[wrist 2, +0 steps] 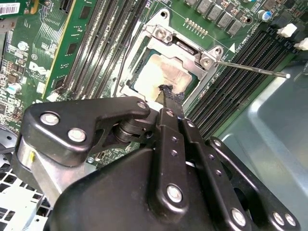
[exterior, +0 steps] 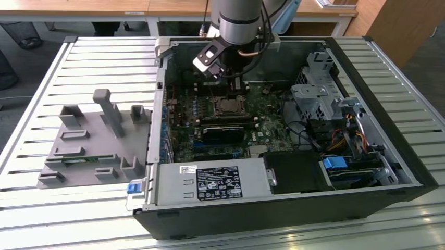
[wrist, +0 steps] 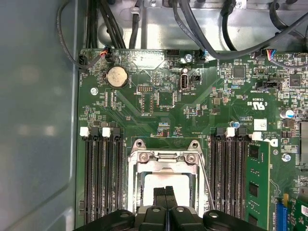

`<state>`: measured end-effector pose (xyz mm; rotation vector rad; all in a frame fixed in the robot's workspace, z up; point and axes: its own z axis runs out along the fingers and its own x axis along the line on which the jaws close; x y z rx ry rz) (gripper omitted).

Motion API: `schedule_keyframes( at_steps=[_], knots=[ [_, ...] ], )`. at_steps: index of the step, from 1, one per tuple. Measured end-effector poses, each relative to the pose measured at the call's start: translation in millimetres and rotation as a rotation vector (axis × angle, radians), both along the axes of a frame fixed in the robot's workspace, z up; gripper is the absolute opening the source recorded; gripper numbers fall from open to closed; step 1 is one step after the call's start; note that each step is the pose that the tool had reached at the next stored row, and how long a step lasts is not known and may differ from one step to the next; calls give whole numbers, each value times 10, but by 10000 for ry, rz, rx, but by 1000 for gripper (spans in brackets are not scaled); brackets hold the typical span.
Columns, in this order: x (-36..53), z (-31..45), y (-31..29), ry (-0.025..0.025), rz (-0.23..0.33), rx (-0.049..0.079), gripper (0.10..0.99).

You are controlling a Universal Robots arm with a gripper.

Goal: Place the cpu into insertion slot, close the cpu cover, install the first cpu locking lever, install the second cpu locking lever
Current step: 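Install the first cpu locking lever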

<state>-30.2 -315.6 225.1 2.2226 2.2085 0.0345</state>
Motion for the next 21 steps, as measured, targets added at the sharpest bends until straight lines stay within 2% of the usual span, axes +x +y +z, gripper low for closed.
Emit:
schedule_keyframes(
  at_steps=[21],
  knots=[
    [0,50,0,0,0,-1,106]
  ],
)
